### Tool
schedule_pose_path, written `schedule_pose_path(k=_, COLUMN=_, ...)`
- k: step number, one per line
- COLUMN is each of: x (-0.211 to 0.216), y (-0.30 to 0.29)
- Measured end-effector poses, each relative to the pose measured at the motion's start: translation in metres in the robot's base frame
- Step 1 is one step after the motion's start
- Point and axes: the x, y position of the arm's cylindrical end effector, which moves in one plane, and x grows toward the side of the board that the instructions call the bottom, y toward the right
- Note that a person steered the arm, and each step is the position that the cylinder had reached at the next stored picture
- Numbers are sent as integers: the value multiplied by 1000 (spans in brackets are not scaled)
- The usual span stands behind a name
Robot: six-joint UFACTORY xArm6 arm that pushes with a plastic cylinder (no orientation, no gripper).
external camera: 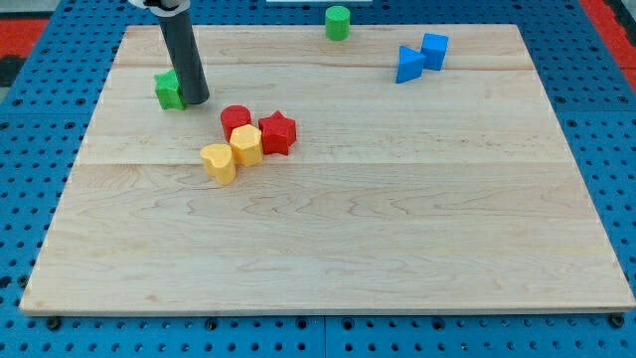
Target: Put the green star to the top left of the red circle
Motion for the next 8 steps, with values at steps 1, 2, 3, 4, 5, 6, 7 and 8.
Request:
schedule_pose_path(k=1, x=5, y=-1)
schedule_pose_path(k=2, x=44, y=-29)
schedule_pose_path(k=3, x=46, y=-21)
schedule_pose_path(k=4, x=47, y=-15)
schedule_pose_path(k=5, x=50, y=-15)
schedule_pose_path(k=6, x=50, y=-15)
schedule_pose_path(k=7, x=50, y=-15)
schedule_pose_path(k=8, x=50, y=-15)
